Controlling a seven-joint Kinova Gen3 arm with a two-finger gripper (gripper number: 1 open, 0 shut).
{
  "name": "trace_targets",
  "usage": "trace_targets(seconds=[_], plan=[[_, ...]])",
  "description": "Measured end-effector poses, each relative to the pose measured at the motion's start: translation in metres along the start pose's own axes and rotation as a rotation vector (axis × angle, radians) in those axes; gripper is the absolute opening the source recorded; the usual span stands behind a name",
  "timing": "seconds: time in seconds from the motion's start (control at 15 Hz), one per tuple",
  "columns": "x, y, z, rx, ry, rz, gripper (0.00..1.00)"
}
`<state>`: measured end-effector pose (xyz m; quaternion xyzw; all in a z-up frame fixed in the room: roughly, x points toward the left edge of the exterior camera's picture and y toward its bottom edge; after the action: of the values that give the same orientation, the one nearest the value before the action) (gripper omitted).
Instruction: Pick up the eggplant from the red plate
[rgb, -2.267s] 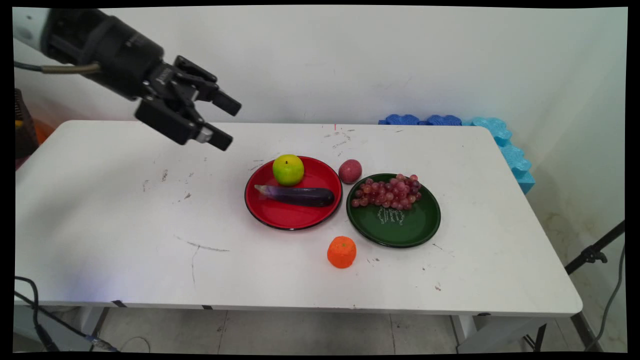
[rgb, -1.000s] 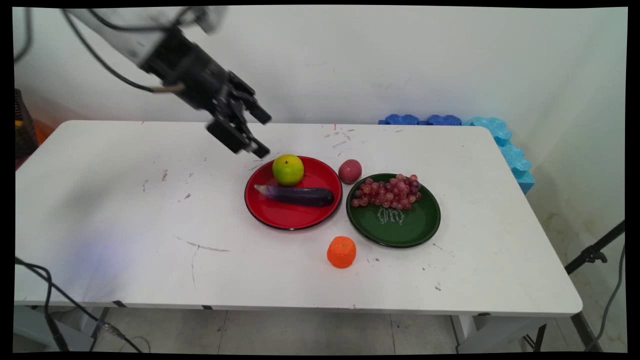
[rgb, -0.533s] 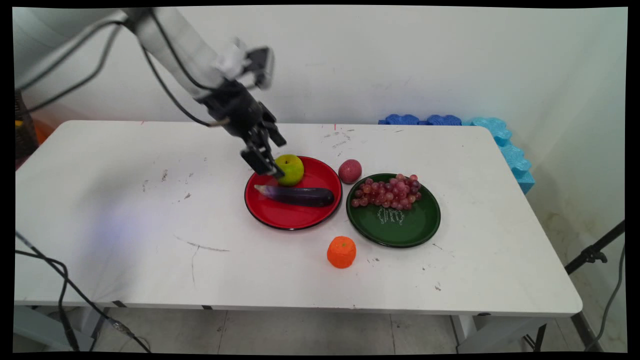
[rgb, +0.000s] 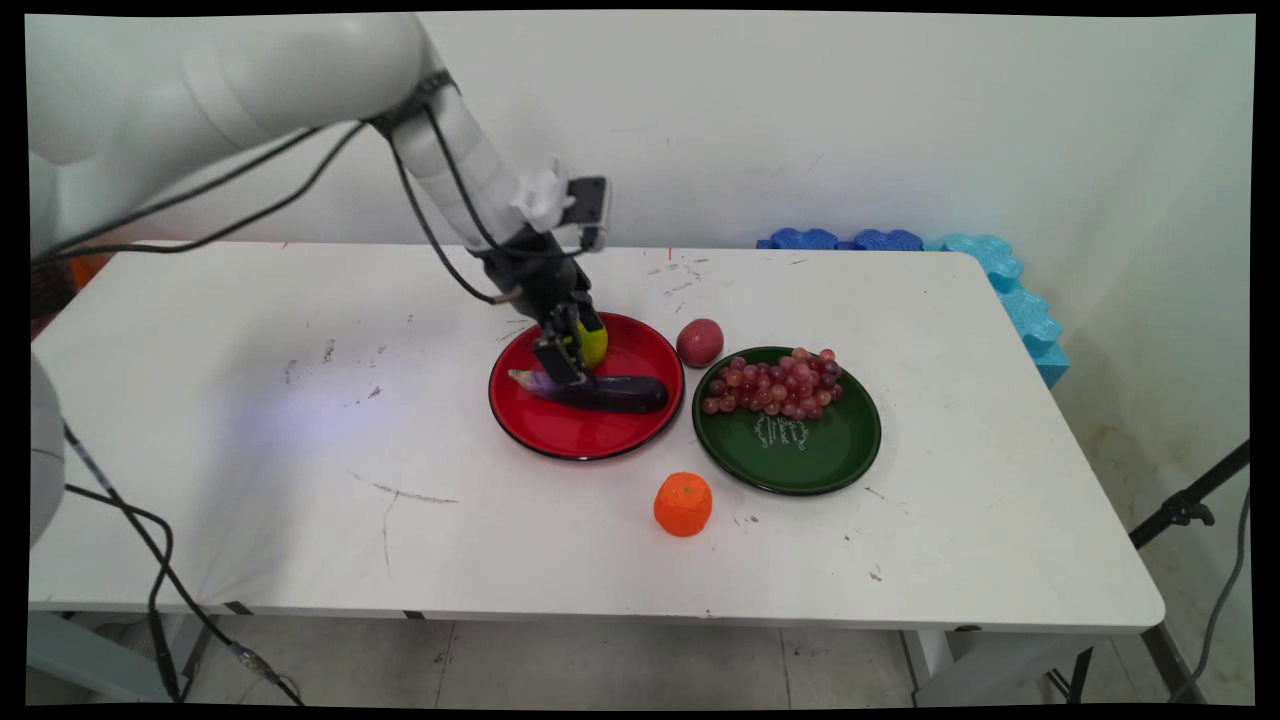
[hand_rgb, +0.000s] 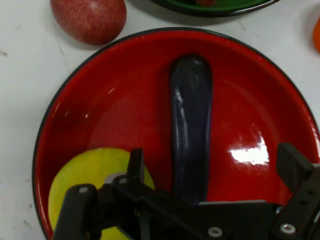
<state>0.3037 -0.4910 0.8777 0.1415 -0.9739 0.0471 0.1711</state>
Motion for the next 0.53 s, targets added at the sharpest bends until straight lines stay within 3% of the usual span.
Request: trace_targets(seconds=[0.53], plan=[[0.009, -0.013, 0.053, -0.037, -0.015, 0.059, 1.0]])
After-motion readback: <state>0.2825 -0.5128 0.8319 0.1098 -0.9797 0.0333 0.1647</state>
